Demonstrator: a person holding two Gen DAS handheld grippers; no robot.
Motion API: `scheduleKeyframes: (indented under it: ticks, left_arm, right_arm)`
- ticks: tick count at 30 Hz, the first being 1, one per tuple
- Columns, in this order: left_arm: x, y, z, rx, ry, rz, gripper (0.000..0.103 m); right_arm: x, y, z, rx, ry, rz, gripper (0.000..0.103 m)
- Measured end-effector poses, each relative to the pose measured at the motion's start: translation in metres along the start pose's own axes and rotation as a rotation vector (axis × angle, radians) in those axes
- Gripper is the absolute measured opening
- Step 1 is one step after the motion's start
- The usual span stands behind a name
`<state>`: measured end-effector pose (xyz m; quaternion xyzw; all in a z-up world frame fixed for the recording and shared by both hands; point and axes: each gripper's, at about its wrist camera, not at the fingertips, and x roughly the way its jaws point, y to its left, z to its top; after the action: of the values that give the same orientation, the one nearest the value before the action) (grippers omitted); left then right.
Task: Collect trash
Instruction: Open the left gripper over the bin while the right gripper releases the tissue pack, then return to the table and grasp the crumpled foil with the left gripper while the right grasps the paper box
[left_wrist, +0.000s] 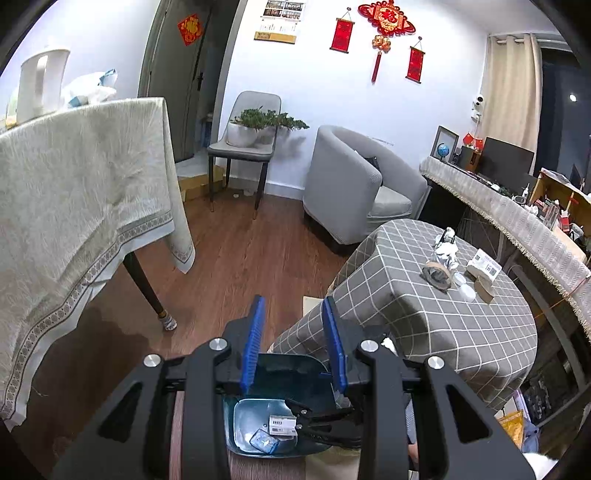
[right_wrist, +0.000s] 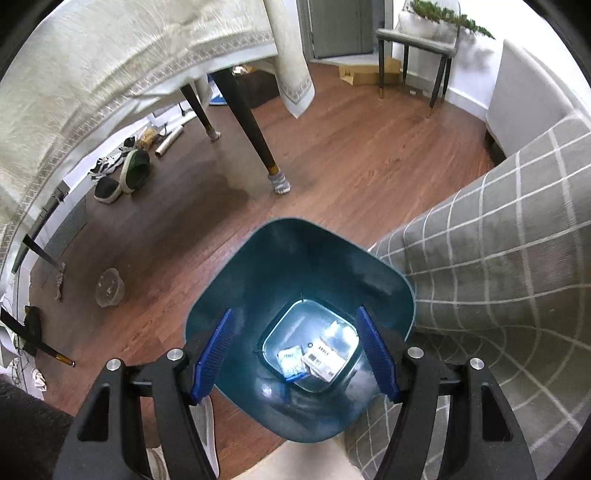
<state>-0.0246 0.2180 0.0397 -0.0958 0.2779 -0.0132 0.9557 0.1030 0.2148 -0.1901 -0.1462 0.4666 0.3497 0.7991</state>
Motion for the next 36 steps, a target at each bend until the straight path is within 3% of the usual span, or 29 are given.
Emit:
scheduleKeyframes:
  ticks: [14,23,36]
  left_arm:
    - [-0.008,-0.038,0.016,0.068,-0.059,0.029,0.034]
    - [0.011,-0.072,0.022,0.107,-0.048,0.002,0.035]
    - [0.053,-0.124,0.025,0.158,-0.002,-0.048,0.048]
  right_arm:
    - [-0.107,-0.008,0.006,-0.082,-0.229,0.002,0.069]
    - [-0.156,-0.064,-0.002,-0.006,-0.314,-0.055,0.069]
    - [-0.202,-0.153,-0.023,0.085,-0.369,-0.174,0.069]
